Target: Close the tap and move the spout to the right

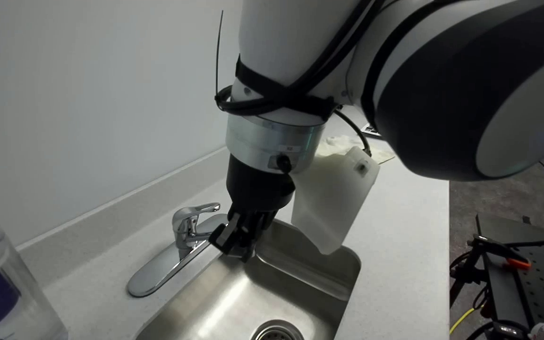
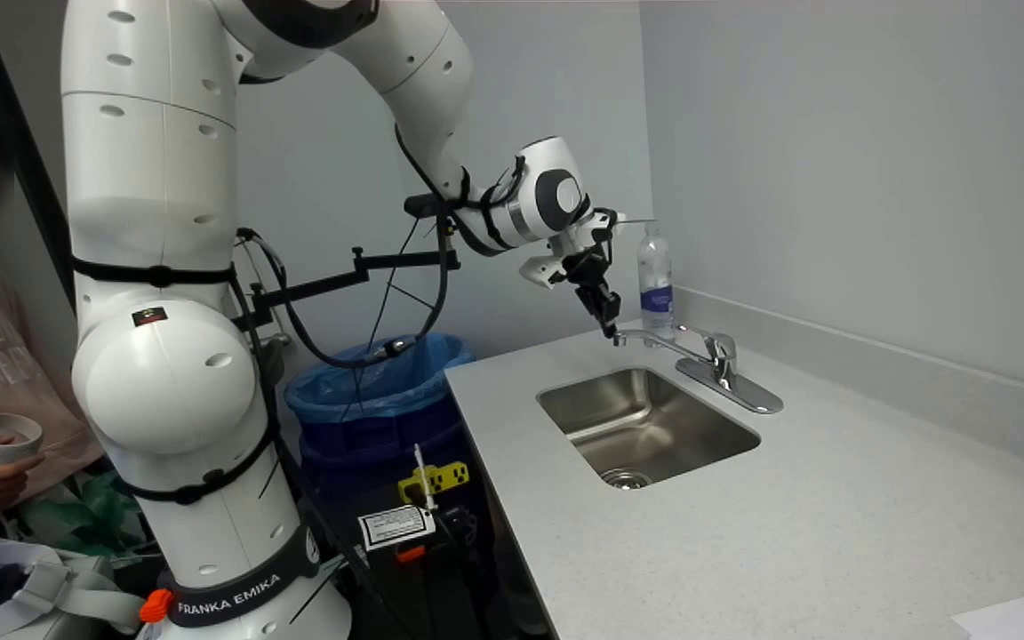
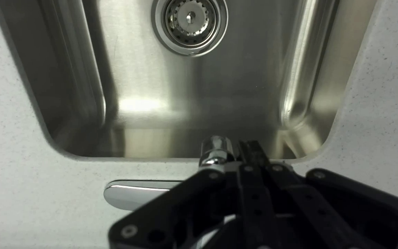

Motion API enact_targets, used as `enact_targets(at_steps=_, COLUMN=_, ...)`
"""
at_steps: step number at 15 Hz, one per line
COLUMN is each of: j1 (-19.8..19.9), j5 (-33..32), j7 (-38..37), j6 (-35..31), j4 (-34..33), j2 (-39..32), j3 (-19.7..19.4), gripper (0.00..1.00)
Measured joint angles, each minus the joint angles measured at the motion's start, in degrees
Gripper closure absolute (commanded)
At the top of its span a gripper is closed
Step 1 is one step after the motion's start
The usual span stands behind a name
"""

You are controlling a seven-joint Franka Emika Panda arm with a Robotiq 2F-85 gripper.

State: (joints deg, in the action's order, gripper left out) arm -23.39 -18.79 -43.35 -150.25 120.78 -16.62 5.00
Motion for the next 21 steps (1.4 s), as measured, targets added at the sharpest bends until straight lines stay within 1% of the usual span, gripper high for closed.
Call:
enact_targets(at_steps=8, j1=0.0, j5=-2.7, j7=-4.6, j6=0.0, j4=0.4, j2=0.2, j3=0.0, gripper=1.00)
enact_targets(at_steps=16, j1=0.0, j5=-2.8, j7=-4.6, j6=-0.8, j4=0.8, j2=0.3, j3=0.0, gripper=1.00)
enact_targets(at_steps=21, j1=0.3, j5=-3.3, j7=-4.1, j6=-4.2, j4=2.1, j2=0.4, j3=-0.4, gripper=1.00)
